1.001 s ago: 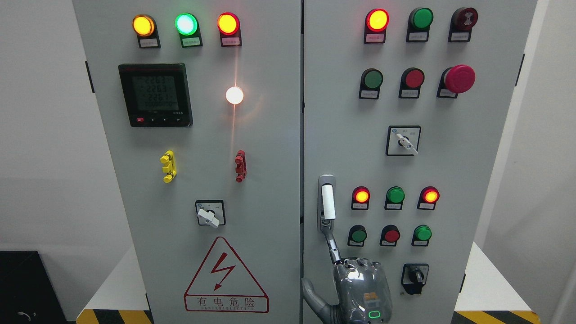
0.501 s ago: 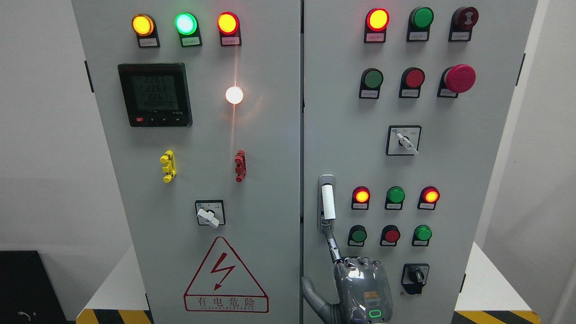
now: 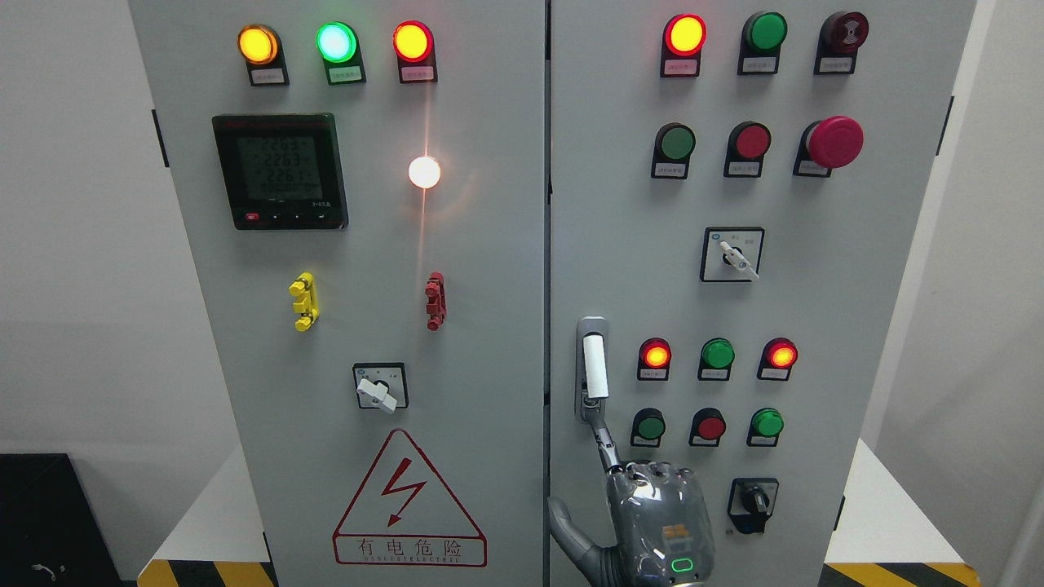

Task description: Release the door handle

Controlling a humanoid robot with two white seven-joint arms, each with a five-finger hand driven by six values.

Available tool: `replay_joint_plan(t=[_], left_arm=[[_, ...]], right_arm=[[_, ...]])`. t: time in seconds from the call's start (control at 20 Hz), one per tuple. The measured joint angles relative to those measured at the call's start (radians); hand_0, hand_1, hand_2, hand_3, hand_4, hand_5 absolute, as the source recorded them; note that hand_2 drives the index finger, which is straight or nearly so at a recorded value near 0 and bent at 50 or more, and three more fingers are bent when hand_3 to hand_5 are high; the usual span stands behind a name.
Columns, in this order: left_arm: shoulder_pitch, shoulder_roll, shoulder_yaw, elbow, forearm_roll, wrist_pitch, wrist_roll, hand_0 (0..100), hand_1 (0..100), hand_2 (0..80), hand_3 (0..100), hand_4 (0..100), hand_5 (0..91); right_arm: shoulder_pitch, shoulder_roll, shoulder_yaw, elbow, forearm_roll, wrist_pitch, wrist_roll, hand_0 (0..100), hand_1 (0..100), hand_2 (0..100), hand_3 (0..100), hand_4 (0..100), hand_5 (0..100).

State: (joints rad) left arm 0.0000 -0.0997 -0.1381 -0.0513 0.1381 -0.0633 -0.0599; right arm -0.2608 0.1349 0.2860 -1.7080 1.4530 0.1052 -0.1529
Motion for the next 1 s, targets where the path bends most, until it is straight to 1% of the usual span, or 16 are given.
replay_joint_plan(t=[0.25, 0.45, 1.0], left_arm=[[0.000, 0.000, 0.000, 0.000, 0.000, 0.000, 0.000, 12, 56, 0.0, 0, 0, 0.0], [0.000, 0.000, 0.000, 0.000, 0.000, 0.000, 0.000, 12, 56, 0.0, 0, 0, 0.0], [0.000, 0.000, 0.000, 0.000, 0.000, 0.000, 0.000, 12, 56, 0.0, 0, 0, 0.0]], right_arm=[[0.000, 0.000, 0.000, -0.006, 0.000, 0.000, -0.003, 32, 19, 17, 100, 98, 100], [0.000, 0.000, 0.000, -0.009, -0.001, -0.001, -0.006, 32, 19, 22, 100, 98, 100], [0.000, 0.000, -0.001, -0.017, -0.002, -0.002, -0.012, 32, 20, 22, 100, 97, 100]])
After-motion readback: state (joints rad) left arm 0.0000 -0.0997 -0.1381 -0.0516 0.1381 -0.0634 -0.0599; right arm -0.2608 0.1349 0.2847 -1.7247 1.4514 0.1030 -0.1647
